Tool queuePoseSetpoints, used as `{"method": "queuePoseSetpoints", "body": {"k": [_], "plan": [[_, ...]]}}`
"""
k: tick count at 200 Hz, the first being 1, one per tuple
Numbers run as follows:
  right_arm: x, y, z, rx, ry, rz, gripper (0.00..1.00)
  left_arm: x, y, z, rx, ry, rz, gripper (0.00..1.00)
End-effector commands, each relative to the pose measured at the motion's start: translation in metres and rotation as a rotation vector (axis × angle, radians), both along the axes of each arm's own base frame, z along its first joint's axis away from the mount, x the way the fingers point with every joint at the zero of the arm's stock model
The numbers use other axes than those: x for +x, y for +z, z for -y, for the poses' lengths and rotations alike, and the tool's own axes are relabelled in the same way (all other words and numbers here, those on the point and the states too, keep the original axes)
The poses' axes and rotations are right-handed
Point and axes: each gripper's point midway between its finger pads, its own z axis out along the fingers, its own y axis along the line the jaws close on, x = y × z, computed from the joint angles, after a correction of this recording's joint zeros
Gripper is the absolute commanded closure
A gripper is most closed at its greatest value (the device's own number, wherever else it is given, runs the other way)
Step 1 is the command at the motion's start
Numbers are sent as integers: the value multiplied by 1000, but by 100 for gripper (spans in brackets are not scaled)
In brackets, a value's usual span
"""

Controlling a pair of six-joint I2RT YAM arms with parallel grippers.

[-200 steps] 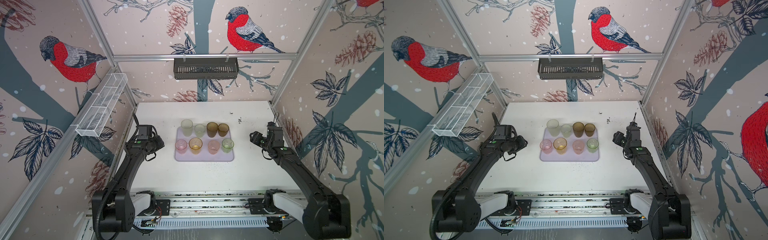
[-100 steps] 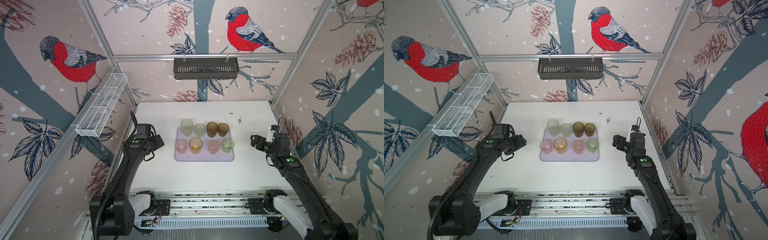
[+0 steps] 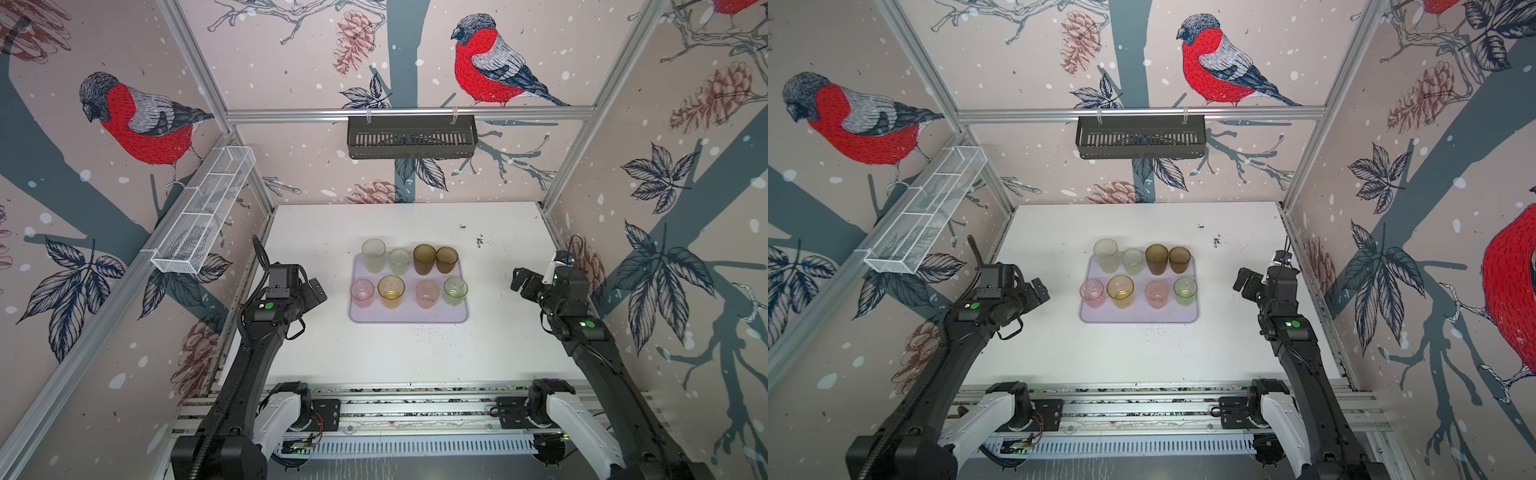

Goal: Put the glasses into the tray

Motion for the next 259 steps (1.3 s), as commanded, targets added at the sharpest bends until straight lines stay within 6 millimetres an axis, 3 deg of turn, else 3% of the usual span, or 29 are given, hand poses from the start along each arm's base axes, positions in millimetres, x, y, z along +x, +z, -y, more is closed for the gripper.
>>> {"method": "queuePoseSetpoints", "body": {"k": [1,24,65,84,114,139,174,259], "plan": [[-3,18,13,4,-70,69,0,4,10,-11,46,38,43,1],[-14,33,35,5,-178,130,0,9,30,-12,67,21,153,1],[-24,26,57,2,-298,139,0,6,69,-23,113,72,385,1],[-31,9,76,2,-425,125,0,-1,63,-40,157,177,434,1],[-29,4,74,-43,-379,164,0,0,55,-44,206,168,501,1],[-34,-4,77,-105,-377,226,0,-4,47,-59,311,205,500,1],[-34,-11,63,-144,-271,273,0,1,40,-55,411,99,545,1],[-29,-35,61,-199,-232,301,0,13,11,-43,431,14,641,1]]}}
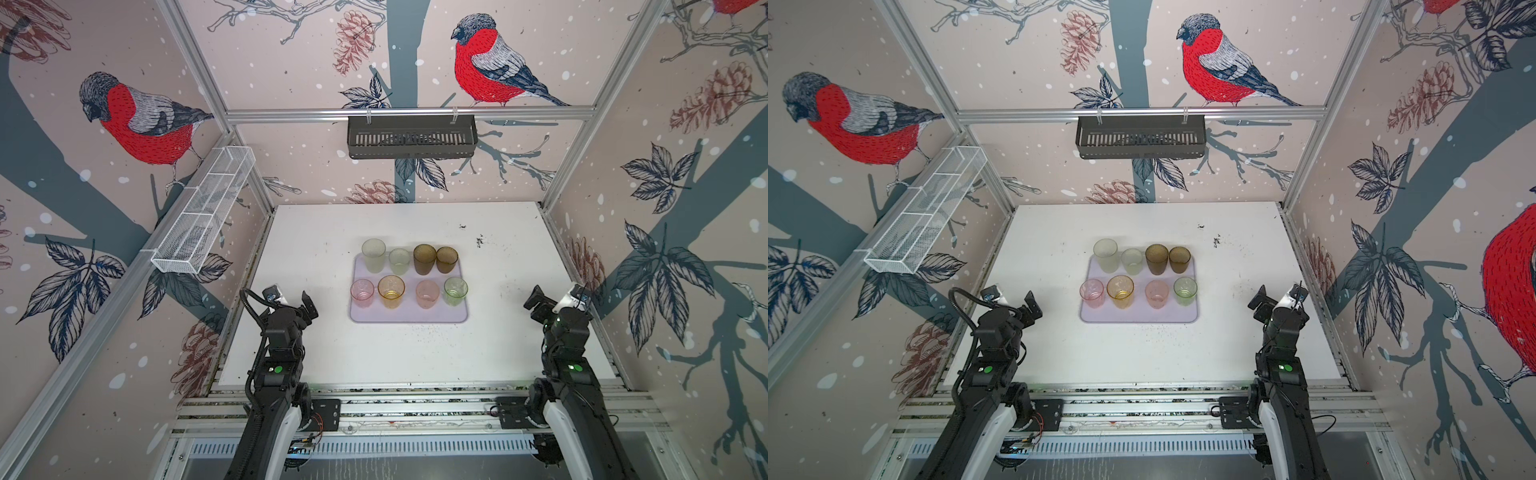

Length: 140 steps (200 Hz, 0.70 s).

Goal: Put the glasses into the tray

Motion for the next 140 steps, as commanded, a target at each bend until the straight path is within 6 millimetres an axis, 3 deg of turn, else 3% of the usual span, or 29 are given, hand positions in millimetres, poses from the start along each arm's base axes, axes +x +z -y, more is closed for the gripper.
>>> {"method": "queuePoseSetpoints", "body": {"k": [1,52,140], "plan": [[5,12,1,-51,10,70,0,15,20,3,25,-30,110,1],[5,-7,-1,-76,23,69,0,29,-2,16,40,-116,87,1],[20,-3,-11,-152,76,105,1,46,5,12,93,-101,146,1]]}}
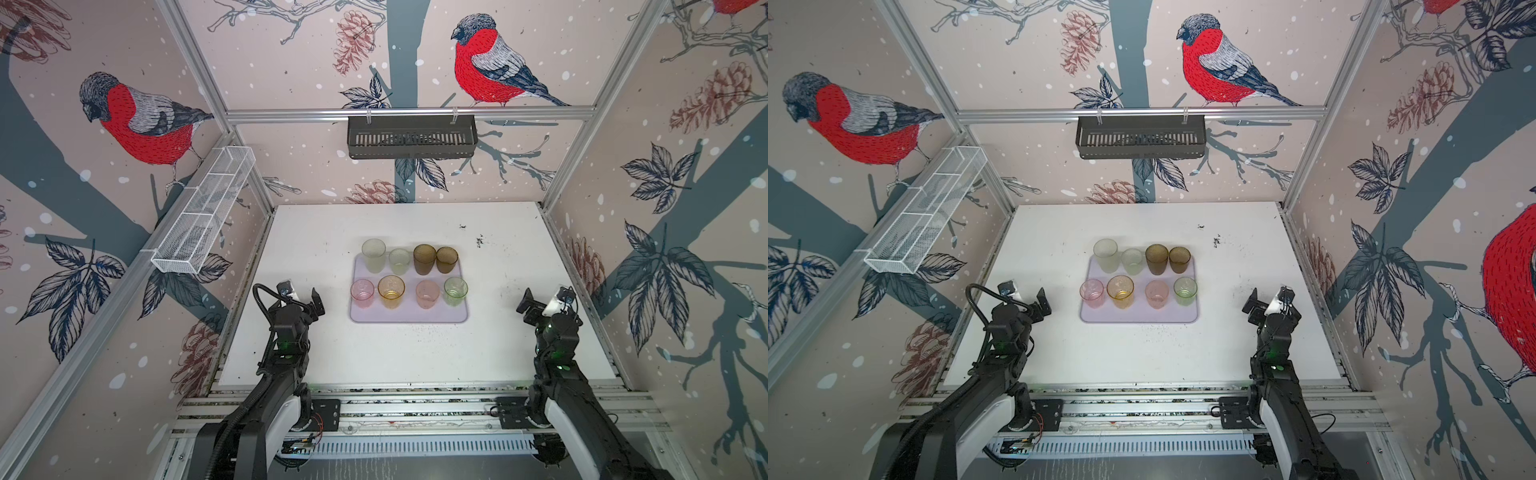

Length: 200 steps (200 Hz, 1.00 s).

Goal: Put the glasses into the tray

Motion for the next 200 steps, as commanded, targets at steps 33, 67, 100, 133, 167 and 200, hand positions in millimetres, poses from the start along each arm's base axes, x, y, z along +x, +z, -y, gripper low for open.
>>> {"method": "queuePoseSetpoints", "body": {"k": [33,67,100,133,167,200], "plan": [[21,26,-1,-41,11,105,0,24,35,1,32,-17,147,1],[33,28,-4,-39,24,96,1,35,38,3,45,-28,168,1],[41,33,-6,-46,36,136,1,51,43,3,48,-31,205,1],[51,37,-8,-54,41,161,0,65,44,6,59,-51,204,1],[63,37,-11,-63,49,173,0,71,40,12,83,-92,211,1],[67,30,-12,-60,51,196,0,79,30,15,88,-112,193,1]]}}
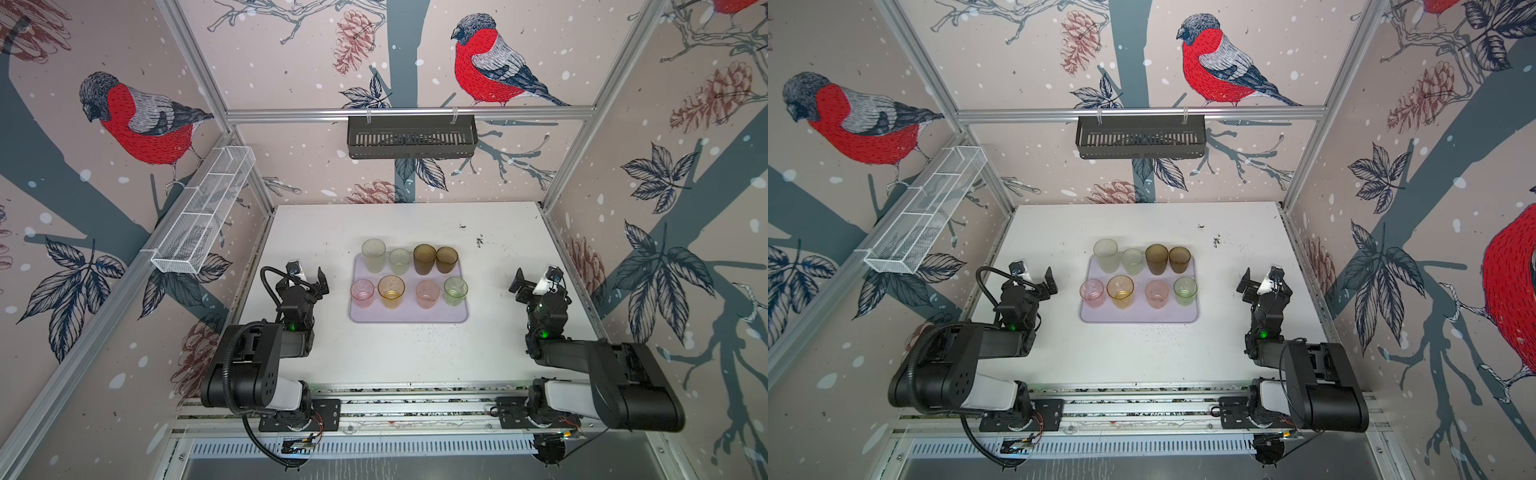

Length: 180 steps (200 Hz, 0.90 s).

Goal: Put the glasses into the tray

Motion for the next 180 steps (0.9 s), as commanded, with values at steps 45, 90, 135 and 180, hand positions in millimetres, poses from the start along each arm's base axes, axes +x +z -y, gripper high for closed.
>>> {"method": "queuePoseSetpoints", "body": {"k": [45,90,135,180], "plan": [[3,12,-1,-19,-9,115,0,9,14,7,24,-48,83,1],[12,6,4,-26,-66,71,0,10,13,8,25,-51,80,1],[20,2,2,-46,-81,35,0,8,13,8,32,-45,84,1],[19,3,2,-46,-81,38,0,7,14,9,33,-48,92,1]]}}
